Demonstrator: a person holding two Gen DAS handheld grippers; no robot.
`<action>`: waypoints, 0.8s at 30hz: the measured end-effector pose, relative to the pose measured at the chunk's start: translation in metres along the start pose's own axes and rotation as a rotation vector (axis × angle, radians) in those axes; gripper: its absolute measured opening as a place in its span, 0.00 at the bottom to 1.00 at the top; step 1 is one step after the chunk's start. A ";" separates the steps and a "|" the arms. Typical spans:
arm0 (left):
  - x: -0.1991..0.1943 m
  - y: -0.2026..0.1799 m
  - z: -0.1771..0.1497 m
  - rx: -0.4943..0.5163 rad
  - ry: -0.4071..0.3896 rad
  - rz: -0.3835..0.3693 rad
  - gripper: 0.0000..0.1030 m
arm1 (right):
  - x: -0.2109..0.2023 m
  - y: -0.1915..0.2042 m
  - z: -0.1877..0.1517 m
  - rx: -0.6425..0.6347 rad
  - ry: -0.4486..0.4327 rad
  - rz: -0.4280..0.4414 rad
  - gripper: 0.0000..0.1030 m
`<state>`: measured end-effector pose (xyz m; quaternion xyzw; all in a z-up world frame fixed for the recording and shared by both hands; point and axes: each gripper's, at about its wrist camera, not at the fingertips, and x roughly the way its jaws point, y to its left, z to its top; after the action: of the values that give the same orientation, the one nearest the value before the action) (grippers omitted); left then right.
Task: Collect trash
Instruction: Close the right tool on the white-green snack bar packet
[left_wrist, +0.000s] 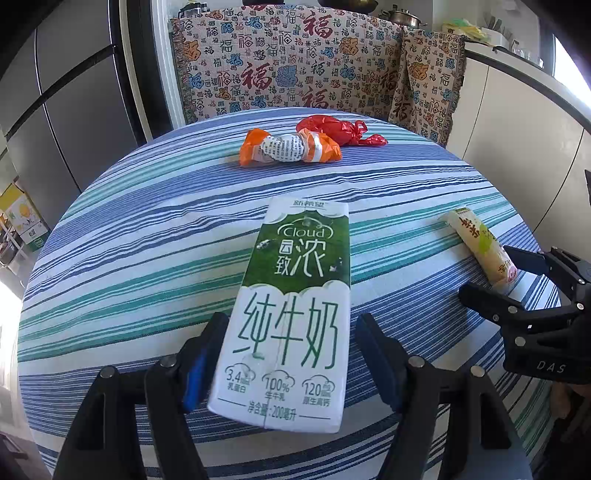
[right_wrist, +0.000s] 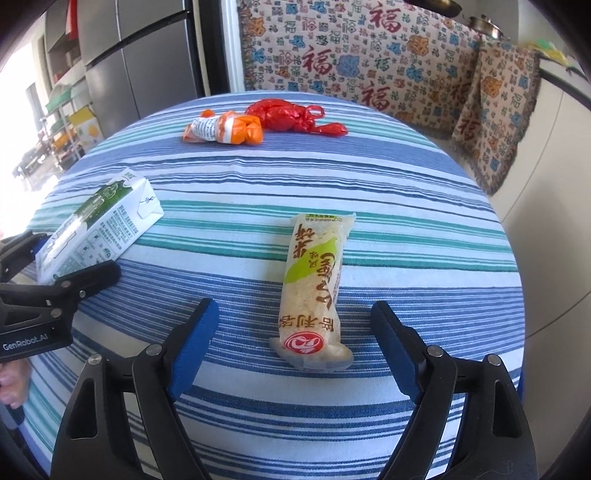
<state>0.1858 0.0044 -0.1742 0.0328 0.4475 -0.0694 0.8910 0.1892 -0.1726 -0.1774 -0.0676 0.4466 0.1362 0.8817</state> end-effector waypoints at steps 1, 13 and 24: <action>0.000 0.000 0.000 0.000 0.000 0.000 0.70 | 0.000 0.000 0.000 0.000 0.000 0.000 0.83; -0.024 0.020 0.017 0.009 0.043 -0.196 0.70 | -0.012 -0.025 0.012 0.047 0.116 0.141 0.82; -0.006 0.002 0.037 0.148 0.158 -0.124 0.48 | 0.007 -0.027 0.054 0.058 0.292 0.179 0.58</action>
<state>0.2116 0.0020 -0.1470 0.0762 0.5111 -0.1543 0.8422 0.2429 -0.1842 -0.1508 -0.0212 0.5777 0.1902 0.7935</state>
